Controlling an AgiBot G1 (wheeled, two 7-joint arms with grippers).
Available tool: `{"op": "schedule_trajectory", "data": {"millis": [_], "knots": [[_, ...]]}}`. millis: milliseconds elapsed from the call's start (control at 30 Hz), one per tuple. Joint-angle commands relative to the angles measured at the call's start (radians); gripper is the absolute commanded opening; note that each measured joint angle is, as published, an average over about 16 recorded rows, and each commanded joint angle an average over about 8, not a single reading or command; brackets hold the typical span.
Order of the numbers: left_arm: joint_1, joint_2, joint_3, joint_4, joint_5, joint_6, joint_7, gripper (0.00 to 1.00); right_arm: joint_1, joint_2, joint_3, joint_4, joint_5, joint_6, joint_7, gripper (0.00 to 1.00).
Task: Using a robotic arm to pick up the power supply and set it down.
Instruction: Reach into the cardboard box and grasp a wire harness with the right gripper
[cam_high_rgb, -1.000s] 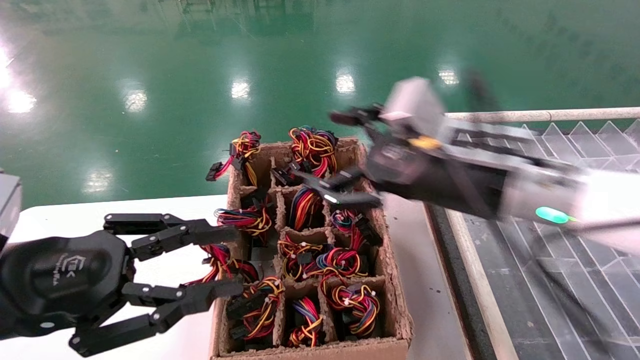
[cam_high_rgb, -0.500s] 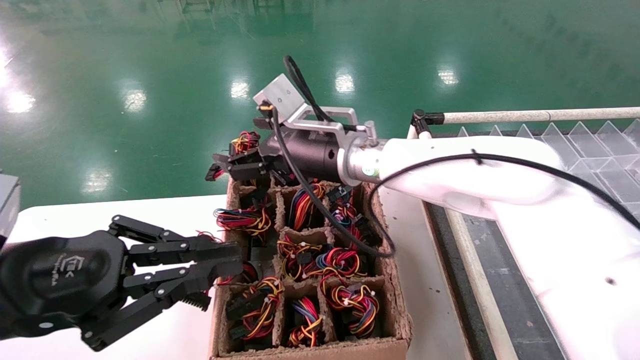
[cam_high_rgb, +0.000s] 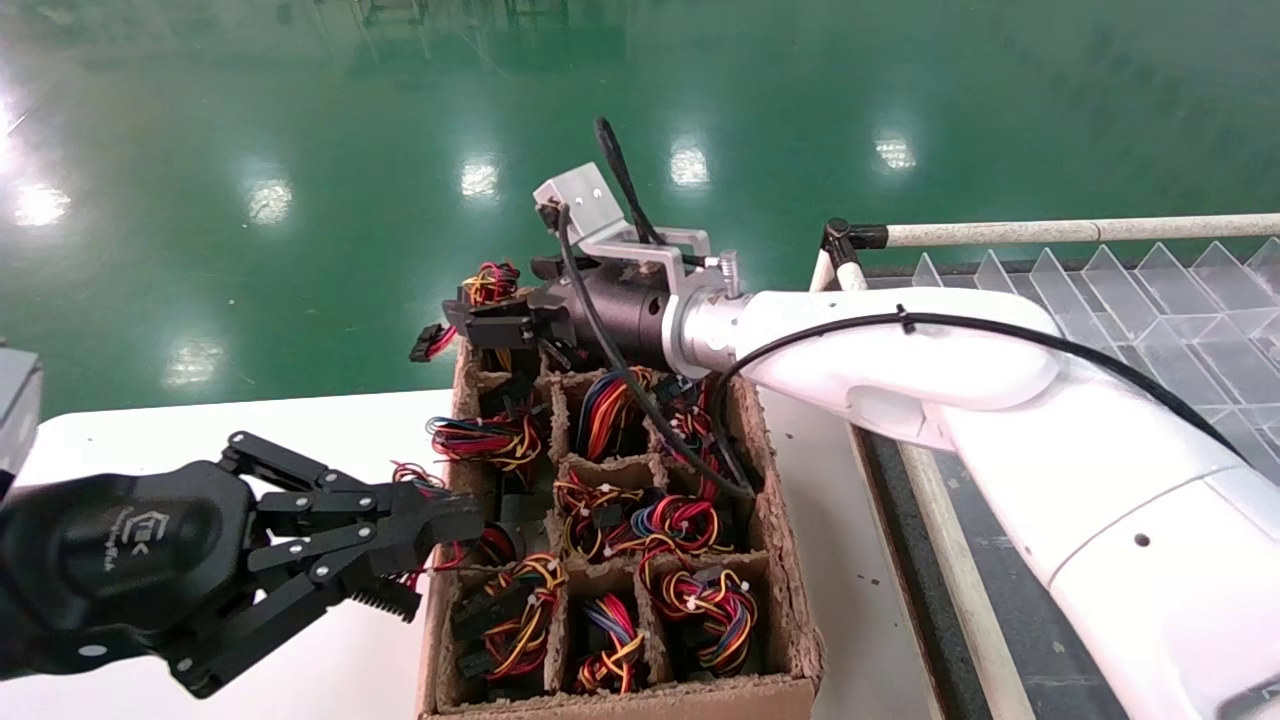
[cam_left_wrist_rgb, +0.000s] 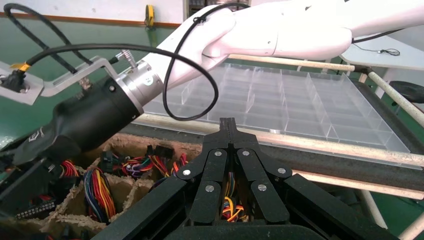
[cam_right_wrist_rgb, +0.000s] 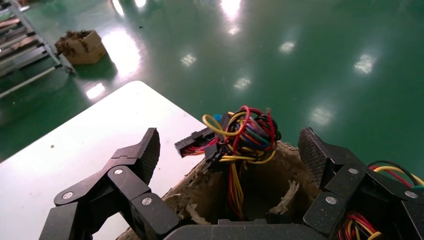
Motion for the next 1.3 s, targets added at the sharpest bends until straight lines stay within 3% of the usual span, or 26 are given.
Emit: {"op": "schedule_trajectory", "data": {"millis": [33, 600, 1300], "knots": [[0.0, 0.0, 0.0, 0.0, 0.0, 0.0, 0.0, 0.0, 0.005, -0.001, -0.042, 0.0, 0.031, 0.028, 0.015, 0.0], [0.0, 0.0, 0.0, 0.0, 0.0, 0.0, 0.0, 0.0, 0.014, -0.003, -0.326, 0.053, 0.235, 0.253, 0.118, 0.0], [0.0, 0.0, 0.0, 0.0, 0.0, 0.0, 0.0, 0.0, 0.029, -0.002, -0.473, 0.103, 0.398, 0.407, 0.115, 0.0]]}}
